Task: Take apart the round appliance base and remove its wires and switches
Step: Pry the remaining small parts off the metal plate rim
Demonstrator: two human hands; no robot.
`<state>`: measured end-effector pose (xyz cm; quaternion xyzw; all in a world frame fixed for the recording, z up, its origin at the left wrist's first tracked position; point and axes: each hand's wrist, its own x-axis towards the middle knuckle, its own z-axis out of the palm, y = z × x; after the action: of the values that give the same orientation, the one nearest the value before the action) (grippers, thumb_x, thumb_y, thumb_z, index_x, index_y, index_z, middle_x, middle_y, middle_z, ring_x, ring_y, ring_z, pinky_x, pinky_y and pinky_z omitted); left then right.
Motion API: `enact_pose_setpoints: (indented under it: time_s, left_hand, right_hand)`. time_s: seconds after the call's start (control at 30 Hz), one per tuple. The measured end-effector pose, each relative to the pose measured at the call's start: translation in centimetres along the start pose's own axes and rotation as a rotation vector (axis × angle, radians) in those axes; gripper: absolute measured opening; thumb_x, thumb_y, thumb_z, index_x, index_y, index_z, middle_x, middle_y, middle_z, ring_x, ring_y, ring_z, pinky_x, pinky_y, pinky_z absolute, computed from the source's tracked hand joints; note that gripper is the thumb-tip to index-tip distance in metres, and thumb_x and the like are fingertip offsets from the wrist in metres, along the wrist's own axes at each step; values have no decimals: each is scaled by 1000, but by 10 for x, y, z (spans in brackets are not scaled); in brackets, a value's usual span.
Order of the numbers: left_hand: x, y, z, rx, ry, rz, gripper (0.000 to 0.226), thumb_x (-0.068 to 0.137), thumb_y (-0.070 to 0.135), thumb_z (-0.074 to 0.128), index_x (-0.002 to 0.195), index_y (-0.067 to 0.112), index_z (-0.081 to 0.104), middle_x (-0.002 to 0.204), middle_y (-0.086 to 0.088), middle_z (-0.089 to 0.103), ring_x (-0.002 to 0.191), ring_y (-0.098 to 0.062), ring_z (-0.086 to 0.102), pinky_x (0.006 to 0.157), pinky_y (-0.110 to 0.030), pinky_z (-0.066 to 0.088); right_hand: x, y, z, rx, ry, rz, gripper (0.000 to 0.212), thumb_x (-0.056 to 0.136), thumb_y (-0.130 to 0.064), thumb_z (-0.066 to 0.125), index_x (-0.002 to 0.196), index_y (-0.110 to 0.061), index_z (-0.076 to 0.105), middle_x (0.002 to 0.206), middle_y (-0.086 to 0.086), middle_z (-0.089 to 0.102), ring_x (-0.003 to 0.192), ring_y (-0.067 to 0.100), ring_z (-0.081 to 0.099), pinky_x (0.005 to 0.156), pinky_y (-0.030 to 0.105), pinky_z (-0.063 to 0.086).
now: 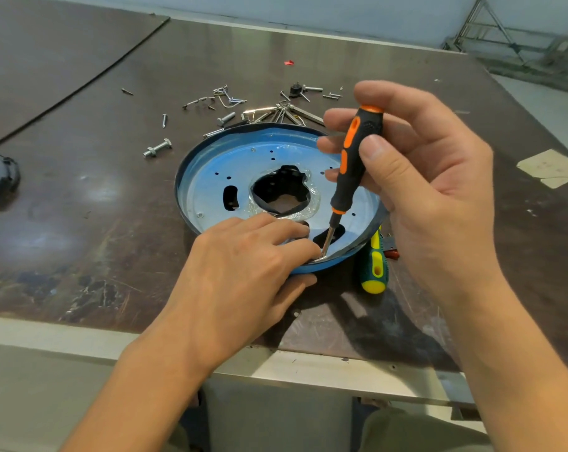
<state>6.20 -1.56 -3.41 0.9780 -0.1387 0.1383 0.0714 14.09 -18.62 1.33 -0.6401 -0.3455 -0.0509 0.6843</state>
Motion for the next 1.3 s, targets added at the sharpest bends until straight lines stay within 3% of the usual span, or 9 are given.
enact_pose_setpoints:
  time_s: [0.2, 0.4, 0.57, 0.73, 0.8, 0.97, 1.17, 1.23, 1.3]
  left_hand:
    - [0, 0, 0, 5, -5, -5, 30, 91, 48, 57, 116, 35, 68, 124, 12, 65, 108, -12, 63, 77, -37, 55]
    - [0, 1, -1, -2, 10, 1, 30, 90, 46, 59, 115, 35, 69, 123, 11, 66, 107, -12, 63, 77, -36, 55]
    - [0, 0, 0, -1, 12, 4, 31, 90, 47, 59, 117, 35, 69, 124, 11, 66, 108, -13, 63, 78, -35, 55]
    - [-1, 0, 0, 1, 17, 8, 31, 89, 47, 58, 116, 37, 68, 124, 13, 65, 107, -11, 63, 77, -33, 54]
    - [-1, 0, -1, -6, 19, 8, 31, 89, 47, 57, 116, 37, 69, 123, 13, 66, 106, -10, 63, 77, -32, 54]
    - [-1, -1, -1, -40, 53, 21, 20, 86, 44, 64, 102, 34, 72, 119, 14, 68, 102, -11, 65, 75, -33, 55]
    - [-1, -1, 0, -53, 75, 46, 15, 85, 42, 65, 96, 33, 70, 114, 14, 69, 98, -12, 67, 71, -35, 55]
    - [-1, -1, -1, -60, 76, 53, 15, 85, 42, 64, 96, 32, 70, 113, 13, 70, 96, -12, 67, 70, -35, 56]
    - [-1, -1, -1, -58, 82, 51, 14, 85, 41, 65, 95, 32, 70, 111, 13, 70, 94, -12, 67, 69, -34, 55]
  right_hand:
    - [5, -3, 2, -117, 85, -91, 30, 92, -2, 72, 119, -9, 62, 103, 5, 65, 93, 8, 62, 78, 19, 53]
    - [2, 0, -5, -33, 22, -55, 36, 99, 5, 52, 133, -6, 55, 117, 18, 69, 113, 35, 68, 95, 42, 56]
    - [3, -3, 2, -156, 30, -133, 29, 97, -4, 66, 123, -13, 59, 109, 4, 64, 97, 8, 61, 85, 18, 49]
    - [2, 0, -3, -83, -12, -80, 33, 103, 5, 48, 130, -10, 57, 114, 16, 69, 107, 31, 70, 92, 38, 58]
    - [1, 0, -1, -47, -6, -80, 29, 104, 2, 47, 129, -9, 56, 113, 18, 68, 106, 38, 68, 88, 38, 58]
    - [4, -4, 1, -95, 46, -108, 29, 94, -3, 69, 119, -14, 59, 104, 9, 66, 98, 17, 66, 83, 25, 54]
    - [2, 1, -3, -1, 15, -45, 34, 102, 6, 46, 134, -5, 52, 119, 20, 67, 108, 33, 71, 94, 39, 56]
    - [2, 1, 0, -11, 13, -50, 31, 102, 2, 48, 132, -5, 53, 118, 19, 67, 107, 31, 69, 92, 37, 56]
    - [2, 0, 3, -97, 30, -86, 27, 99, -3, 60, 126, -10, 57, 110, 10, 64, 99, 17, 63, 84, 26, 54]
